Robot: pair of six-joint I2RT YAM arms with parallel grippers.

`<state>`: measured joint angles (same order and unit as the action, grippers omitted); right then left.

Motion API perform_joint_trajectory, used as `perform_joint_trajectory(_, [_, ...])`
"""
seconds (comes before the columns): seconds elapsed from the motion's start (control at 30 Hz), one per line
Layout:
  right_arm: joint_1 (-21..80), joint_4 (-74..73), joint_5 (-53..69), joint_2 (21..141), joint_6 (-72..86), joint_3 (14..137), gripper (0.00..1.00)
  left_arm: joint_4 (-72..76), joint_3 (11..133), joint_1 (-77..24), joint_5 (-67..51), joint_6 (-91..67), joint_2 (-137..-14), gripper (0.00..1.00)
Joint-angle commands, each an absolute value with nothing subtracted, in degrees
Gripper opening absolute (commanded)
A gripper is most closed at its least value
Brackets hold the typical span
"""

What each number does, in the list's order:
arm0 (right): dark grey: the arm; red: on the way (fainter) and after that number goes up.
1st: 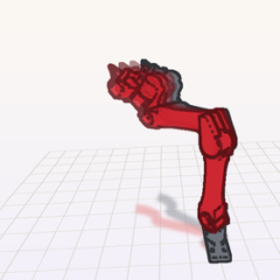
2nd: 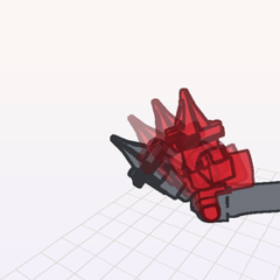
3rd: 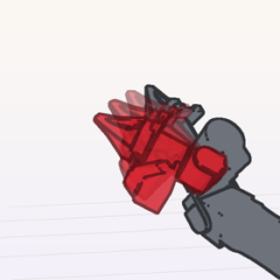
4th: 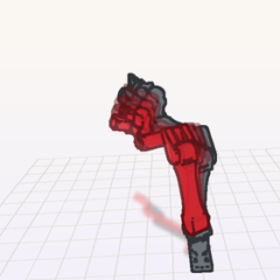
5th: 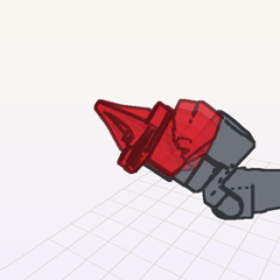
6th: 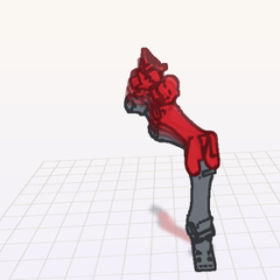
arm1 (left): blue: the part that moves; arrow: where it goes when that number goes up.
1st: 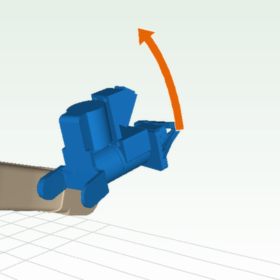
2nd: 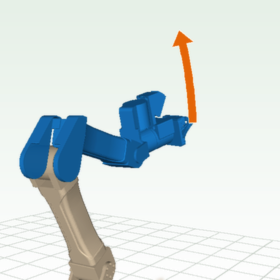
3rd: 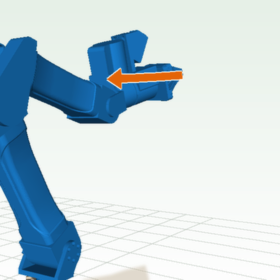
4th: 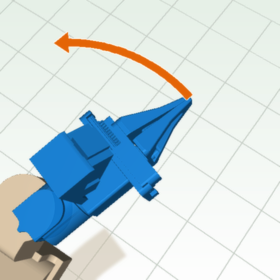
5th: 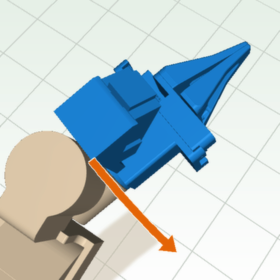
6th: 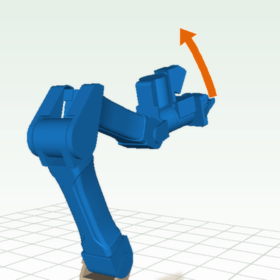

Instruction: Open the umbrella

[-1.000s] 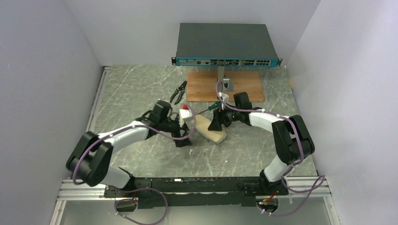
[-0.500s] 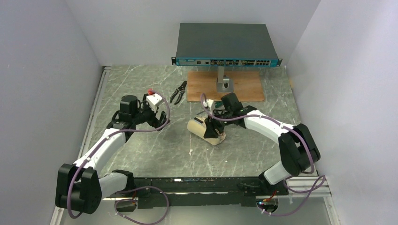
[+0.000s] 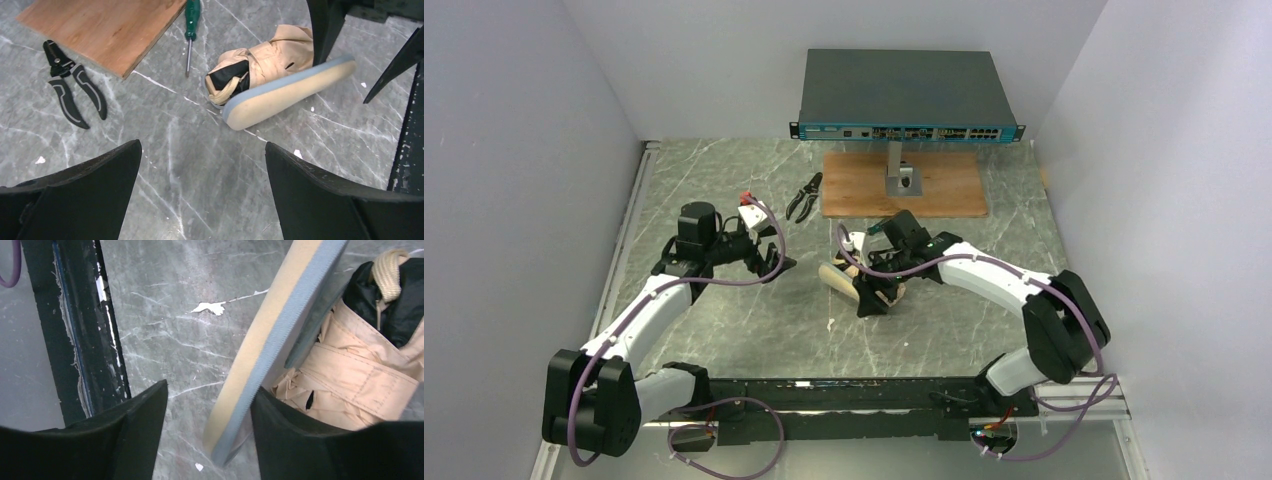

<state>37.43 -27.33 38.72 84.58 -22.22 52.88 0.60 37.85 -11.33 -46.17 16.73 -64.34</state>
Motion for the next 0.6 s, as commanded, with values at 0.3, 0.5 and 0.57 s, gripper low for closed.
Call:
perform_joint_trajectory(0.3, [30.03, -24.23, 28.21, 78.39, -14.88, 55.87, 0.66, 6.22, 39.02, -11.43, -52.54, 11.75, -63.90, 1.00])
perform_joint_trajectory(0.5, [28.62, -23.29, 21.73, 80.30, -16.15, 57.91, 0.68, 8.30, 38.28, -11.43, -52.18, 11.32, -64.63, 1.00])
perform_joint_trajectory(0.57, [29.18, -22.36, 19.89, 82.16, -16.59, 57.57, 0.68, 8.09, 37.79, -11.43, -51.79, 11.90, -64.41, 1.00])
